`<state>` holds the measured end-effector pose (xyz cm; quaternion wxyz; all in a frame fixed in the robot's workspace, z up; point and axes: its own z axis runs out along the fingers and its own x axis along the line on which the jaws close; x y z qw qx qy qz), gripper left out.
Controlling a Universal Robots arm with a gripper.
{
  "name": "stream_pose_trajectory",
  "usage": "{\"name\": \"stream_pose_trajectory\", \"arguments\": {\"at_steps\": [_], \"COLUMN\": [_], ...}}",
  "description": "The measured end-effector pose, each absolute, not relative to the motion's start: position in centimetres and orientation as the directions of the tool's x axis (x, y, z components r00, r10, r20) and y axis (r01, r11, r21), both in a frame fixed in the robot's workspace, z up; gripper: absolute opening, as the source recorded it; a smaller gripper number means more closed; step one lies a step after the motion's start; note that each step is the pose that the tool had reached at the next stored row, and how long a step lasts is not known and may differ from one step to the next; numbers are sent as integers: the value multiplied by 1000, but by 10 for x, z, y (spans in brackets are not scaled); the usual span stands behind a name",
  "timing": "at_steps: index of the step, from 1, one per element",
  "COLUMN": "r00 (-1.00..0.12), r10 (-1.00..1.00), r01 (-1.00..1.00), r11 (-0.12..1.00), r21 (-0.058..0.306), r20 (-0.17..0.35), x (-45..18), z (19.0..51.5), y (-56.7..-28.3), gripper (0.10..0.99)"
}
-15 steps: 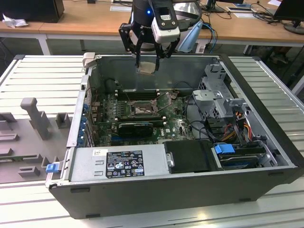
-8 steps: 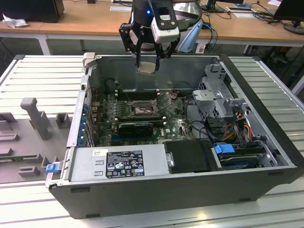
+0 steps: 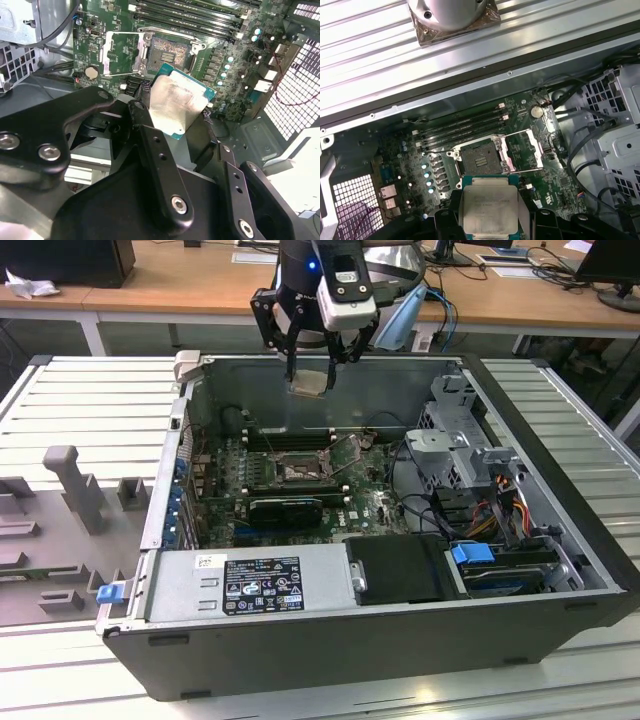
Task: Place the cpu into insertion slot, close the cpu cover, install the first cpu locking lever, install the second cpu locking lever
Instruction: 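Place the cpu into insertion slot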
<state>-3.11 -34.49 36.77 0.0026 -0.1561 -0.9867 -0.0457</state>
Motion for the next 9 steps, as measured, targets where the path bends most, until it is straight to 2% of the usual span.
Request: {"name": "stream_pose_trajectory", "arguments": {"at_steps": [9], "r00": [-945], "r10": [327], "r01": [327], "r11": [941], "r21": [89], "r20": [19], "x": [-31], "z": [368], "y": [-345], "gripper": [529]}}
